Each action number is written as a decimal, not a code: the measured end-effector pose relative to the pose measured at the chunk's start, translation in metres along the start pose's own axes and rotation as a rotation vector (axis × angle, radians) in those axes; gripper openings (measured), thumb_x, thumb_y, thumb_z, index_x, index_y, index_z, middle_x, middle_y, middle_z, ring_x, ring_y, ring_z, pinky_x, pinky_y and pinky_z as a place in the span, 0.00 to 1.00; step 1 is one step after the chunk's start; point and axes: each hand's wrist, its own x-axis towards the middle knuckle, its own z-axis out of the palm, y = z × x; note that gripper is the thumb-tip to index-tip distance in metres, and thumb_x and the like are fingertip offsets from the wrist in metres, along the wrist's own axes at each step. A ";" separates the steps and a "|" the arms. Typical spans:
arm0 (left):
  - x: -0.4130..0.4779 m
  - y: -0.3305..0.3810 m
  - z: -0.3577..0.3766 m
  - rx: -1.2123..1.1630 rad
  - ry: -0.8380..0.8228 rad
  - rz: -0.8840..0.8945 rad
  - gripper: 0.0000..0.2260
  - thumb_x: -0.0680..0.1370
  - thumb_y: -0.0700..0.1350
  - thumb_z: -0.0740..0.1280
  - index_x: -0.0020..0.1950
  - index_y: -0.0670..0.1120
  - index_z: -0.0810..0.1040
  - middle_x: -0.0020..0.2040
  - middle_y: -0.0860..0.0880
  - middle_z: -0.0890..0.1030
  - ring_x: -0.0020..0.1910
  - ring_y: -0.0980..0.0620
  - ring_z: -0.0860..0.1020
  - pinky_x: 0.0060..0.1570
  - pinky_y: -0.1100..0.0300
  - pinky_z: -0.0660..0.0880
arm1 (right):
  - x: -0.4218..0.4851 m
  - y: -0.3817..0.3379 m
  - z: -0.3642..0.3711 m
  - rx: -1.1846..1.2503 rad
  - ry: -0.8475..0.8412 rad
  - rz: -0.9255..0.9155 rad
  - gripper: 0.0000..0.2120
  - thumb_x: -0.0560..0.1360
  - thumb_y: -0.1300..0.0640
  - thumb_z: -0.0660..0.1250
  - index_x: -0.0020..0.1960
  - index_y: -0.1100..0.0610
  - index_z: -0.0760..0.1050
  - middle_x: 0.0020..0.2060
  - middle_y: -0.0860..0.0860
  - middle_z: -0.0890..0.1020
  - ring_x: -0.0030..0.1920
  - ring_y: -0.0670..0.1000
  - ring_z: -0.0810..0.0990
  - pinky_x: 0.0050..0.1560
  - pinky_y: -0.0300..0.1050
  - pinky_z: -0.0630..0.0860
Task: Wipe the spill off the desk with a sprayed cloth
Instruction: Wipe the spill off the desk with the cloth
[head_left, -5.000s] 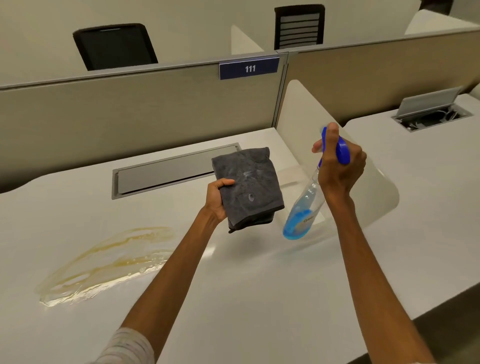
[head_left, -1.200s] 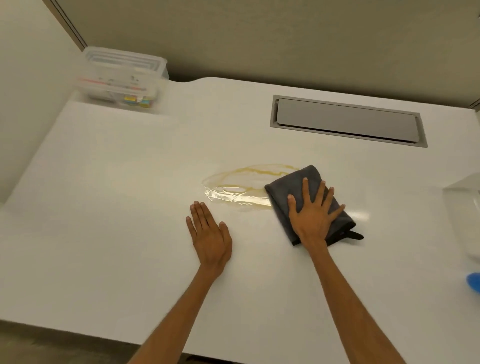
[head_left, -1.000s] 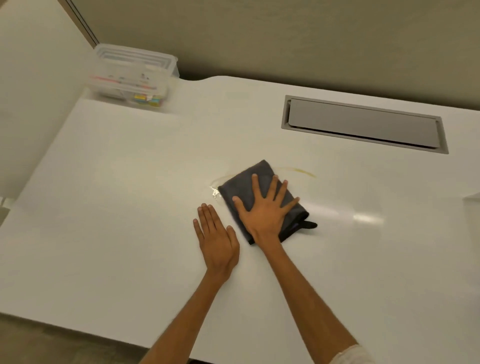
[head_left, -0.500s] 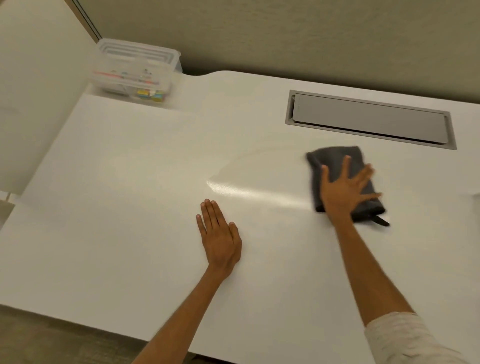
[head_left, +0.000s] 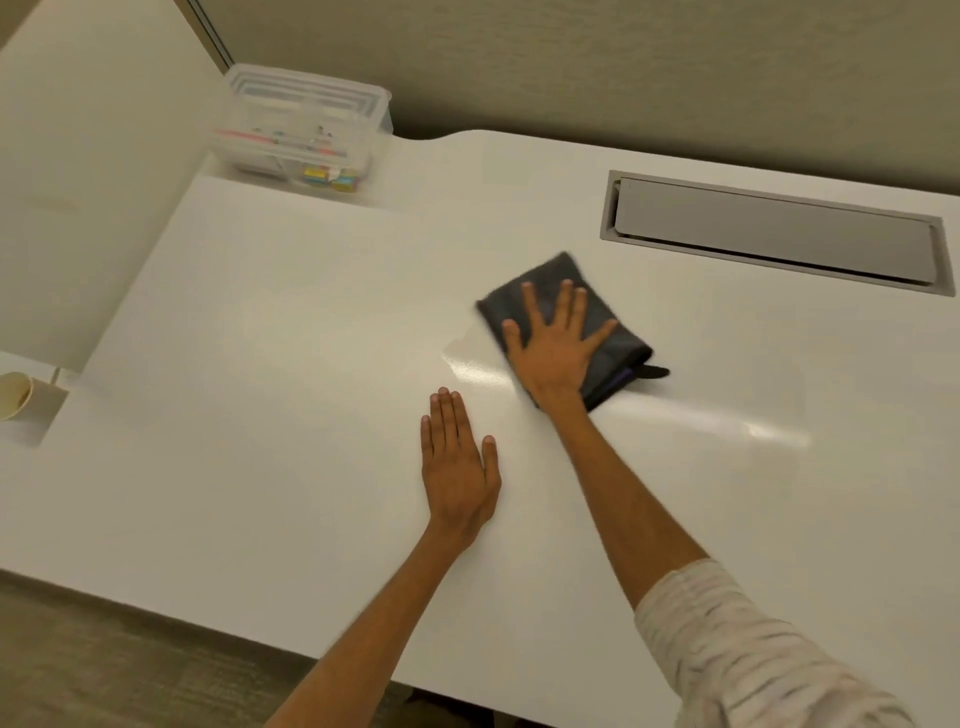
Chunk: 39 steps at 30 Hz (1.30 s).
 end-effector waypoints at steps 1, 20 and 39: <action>0.000 0.000 0.000 -0.005 -0.001 0.001 0.30 0.82 0.52 0.49 0.79 0.40 0.45 0.81 0.43 0.48 0.80 0.49 0.45 0.79 0.50 0.47 | -0.010 -0.007 0.004 -0.013 -0.007 -0.064 0.31 0.78 0.33 0.44 0.77 0.40 0.44 0.79 0.57 0.48 0.78 0.59 0.44 0.68 0.77 0.38; 0.000 -0.003 0.004 0.020 0.012 0.016 0.30 0.82 0.53 0.49 0.79 0.41 0.43 0.81 0.44 0.47 0.80 0.49 0.43 0.79 0.50 0.46 | -0.055 0.036 0.009 0.053 0.053 0.039 0.29 0.78 0.33 0.44 0.77 0.38 0.47 0.79 0.53 0.52 0.79 0.57 0.48 0.70 0.75 0.44; 0.000 0.003 0.001 0.031 0.013 -0.003 0.30 0.82 0.52 0.49 0.79 0.39 0.46 0.80 0.42 0.49 0.80 0.47 0.47 0.78 0.49 0.49 | -0.085 -0.007 0.027 0.021 0.042 -0.088 0.29 0.79 0.35 0.44 0.78 0.41 0.45 0.79 0.56 0.51 0.78 0.60 0.47 0.69 0.75 0.44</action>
